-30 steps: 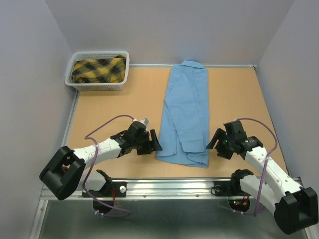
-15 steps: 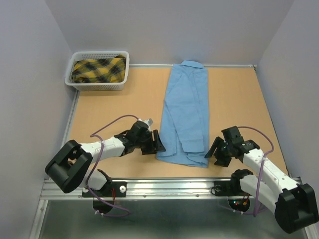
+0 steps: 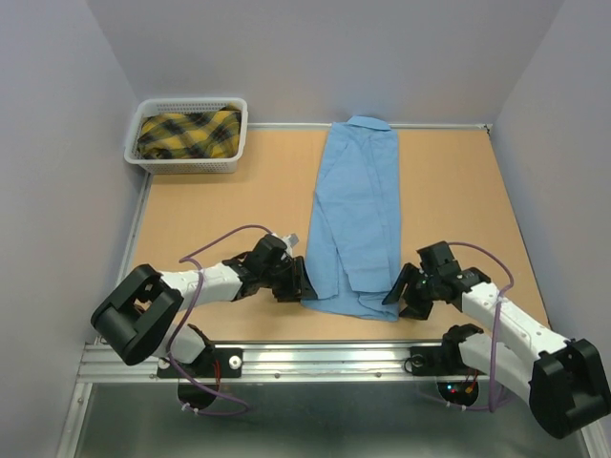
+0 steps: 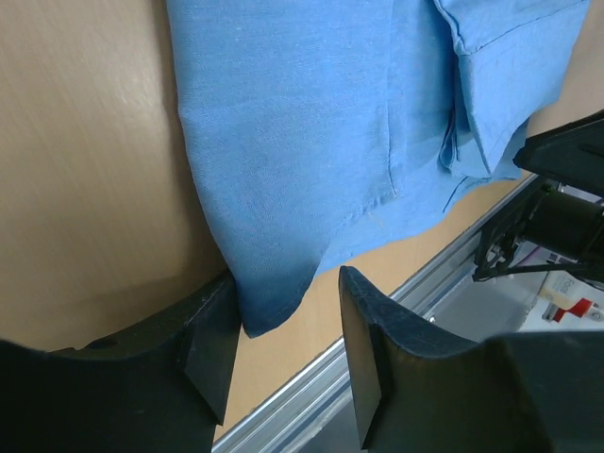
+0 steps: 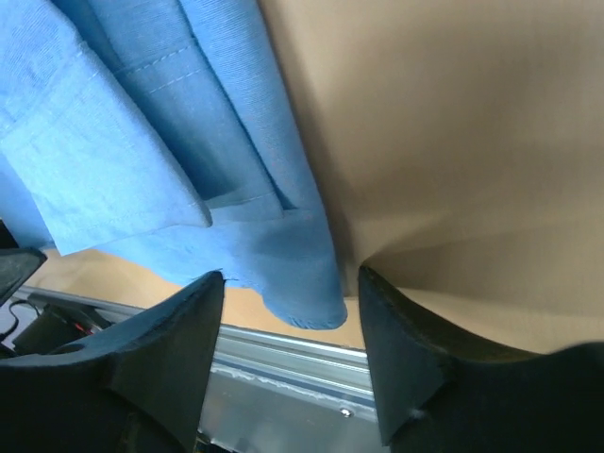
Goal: Fold and stack the long sleeve shirts
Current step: Fold the shirt
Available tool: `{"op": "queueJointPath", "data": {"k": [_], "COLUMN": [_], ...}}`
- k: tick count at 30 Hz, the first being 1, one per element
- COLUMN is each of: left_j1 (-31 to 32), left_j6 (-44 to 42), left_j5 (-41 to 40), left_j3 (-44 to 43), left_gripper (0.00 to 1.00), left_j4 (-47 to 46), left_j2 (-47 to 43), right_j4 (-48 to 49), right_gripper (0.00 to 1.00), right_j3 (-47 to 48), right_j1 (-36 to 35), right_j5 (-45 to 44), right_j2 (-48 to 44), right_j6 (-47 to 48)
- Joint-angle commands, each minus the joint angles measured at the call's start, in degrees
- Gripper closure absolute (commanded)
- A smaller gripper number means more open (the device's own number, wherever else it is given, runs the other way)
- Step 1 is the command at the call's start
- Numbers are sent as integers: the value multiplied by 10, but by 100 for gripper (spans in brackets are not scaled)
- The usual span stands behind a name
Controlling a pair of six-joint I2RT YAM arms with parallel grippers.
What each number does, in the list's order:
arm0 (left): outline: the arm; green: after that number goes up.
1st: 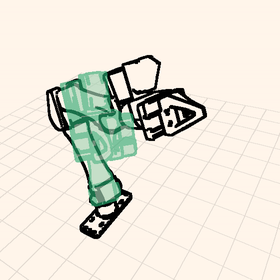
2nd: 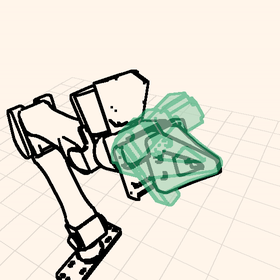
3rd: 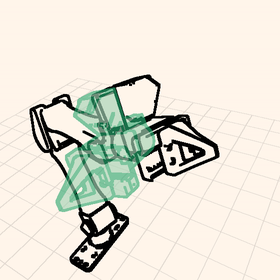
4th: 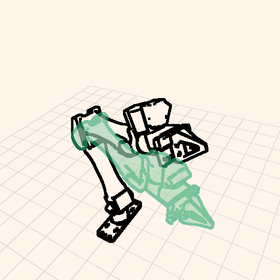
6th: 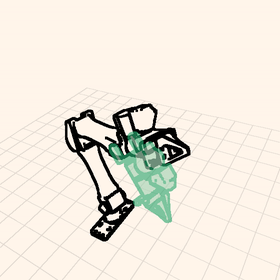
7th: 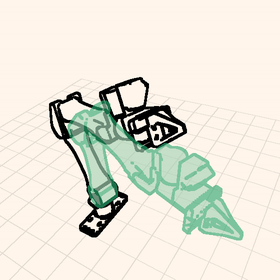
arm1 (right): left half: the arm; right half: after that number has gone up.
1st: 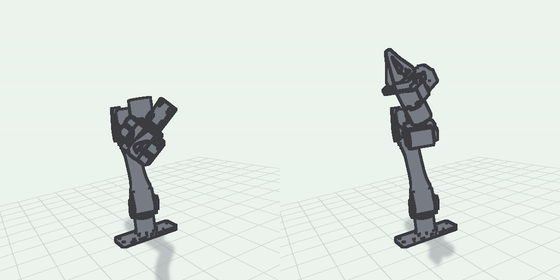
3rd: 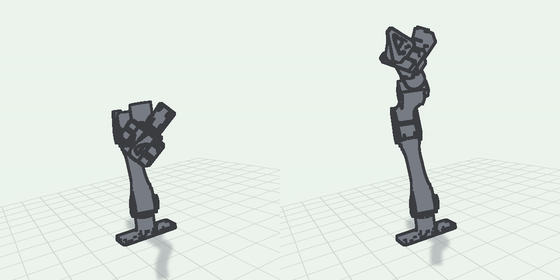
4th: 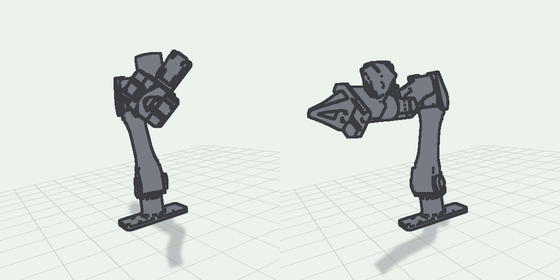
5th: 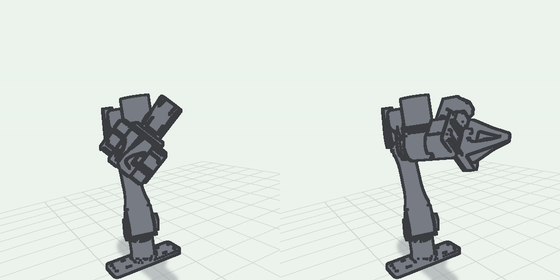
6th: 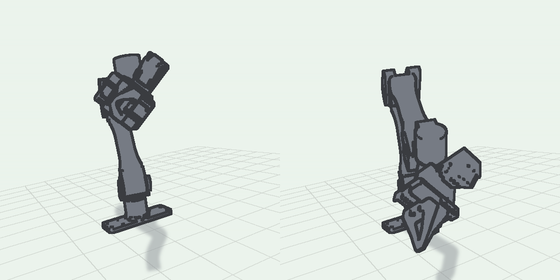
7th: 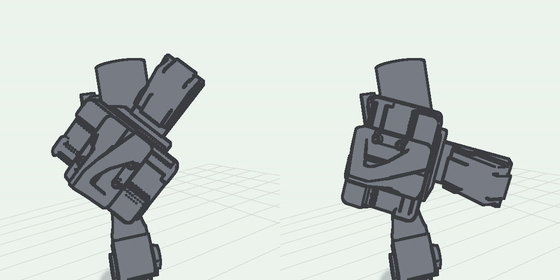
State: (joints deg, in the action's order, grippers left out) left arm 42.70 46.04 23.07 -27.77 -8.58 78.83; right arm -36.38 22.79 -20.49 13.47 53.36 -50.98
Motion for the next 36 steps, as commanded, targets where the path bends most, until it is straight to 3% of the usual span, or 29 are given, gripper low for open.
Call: {"op": "queueJointPath", "data": {"k": [1,6,9,12,17,21,27,36], "left_j1": [6,6,6,6,6,6,6,6], "left_j6": [-21,-28,-33,-38,-42,-41,-39,-39], "left_j5": [7,4,-5,-9,-7,-10,-10,-12], "left_j3": [16,9,-7,-14,-12,-9,-4,-4], "left_gripper": [50,71,78,78,79,80,83,83], "left_j4": [38,48,61,66,66,66,65,64], "left_j2": [13,0,-7,-8,-7,-10,-16,-17], "right_j4": [17,17,14,13,8,10,19,97], "right_gripper": [38,52,60,61,43,34,32,32], "right_j3": [-26,-12,-13,-16,-16,-26,-42,-49], "right_j1": [-24,-42,-42,-42,-42,-42,-42,-41], "right_j5": [1,-10,-19,-20,-53,-78,-100,-64], "right_j2": [27,24,12,3,-31,-51,-84,-114], "right_j6": [-10,-16,-24,-26,-36,-67,-85,-92]}}
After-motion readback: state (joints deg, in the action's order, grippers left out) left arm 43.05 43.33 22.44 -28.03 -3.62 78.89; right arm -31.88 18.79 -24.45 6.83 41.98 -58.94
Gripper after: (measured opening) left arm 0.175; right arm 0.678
